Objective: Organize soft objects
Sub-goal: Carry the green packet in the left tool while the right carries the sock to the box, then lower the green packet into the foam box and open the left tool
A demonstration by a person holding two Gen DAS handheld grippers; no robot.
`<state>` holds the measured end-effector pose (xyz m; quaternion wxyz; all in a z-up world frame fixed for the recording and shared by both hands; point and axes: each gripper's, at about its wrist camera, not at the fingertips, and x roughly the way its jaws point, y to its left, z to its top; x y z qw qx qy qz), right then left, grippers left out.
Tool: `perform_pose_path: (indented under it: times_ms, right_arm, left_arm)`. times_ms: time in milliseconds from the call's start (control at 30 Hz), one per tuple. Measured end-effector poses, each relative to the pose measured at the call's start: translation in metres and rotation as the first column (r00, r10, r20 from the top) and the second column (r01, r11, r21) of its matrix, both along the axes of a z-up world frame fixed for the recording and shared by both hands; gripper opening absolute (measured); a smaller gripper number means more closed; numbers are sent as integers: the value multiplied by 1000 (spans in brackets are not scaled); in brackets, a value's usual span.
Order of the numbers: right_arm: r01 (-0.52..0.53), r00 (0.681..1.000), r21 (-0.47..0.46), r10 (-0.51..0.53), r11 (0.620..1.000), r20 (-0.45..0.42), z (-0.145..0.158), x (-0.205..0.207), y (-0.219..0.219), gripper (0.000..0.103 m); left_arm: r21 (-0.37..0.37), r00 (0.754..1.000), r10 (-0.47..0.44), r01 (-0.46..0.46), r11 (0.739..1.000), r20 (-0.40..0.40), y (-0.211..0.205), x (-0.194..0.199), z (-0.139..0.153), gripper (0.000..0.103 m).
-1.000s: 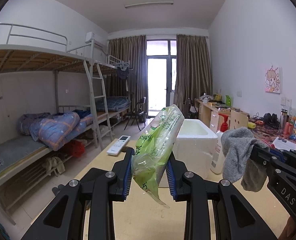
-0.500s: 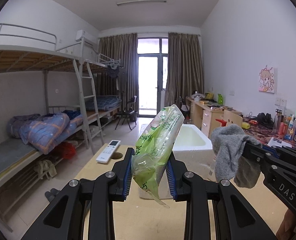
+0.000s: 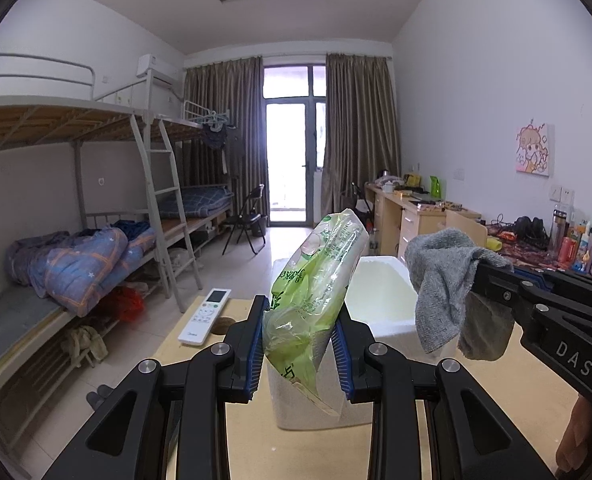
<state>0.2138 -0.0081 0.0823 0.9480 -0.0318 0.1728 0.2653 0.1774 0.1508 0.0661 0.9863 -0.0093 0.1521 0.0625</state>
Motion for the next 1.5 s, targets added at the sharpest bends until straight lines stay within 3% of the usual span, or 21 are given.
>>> perform_pose_path:
  times_ms: [567, 1200, 1500]
  right_arm:
    - [-1, 1000, -16, 1, 1000, -24, -1, 42, 12, 13]
    - [49, 999, 3, -49, 999, -19, 13, 43, 4, 12]
    - [56, 998, 6, -56, 998, -20, 12, 45, 10, 12]
  left_arm:
    - [15, 999, -22, 23, 1000, -44, 2, 69, 0, 32]
    - [10, 992, -111, 112, 994, -55, -4, 93, 0, 32]
    - [11, 991, -112, 113, 993, -70, -5, 101, -4, 32]
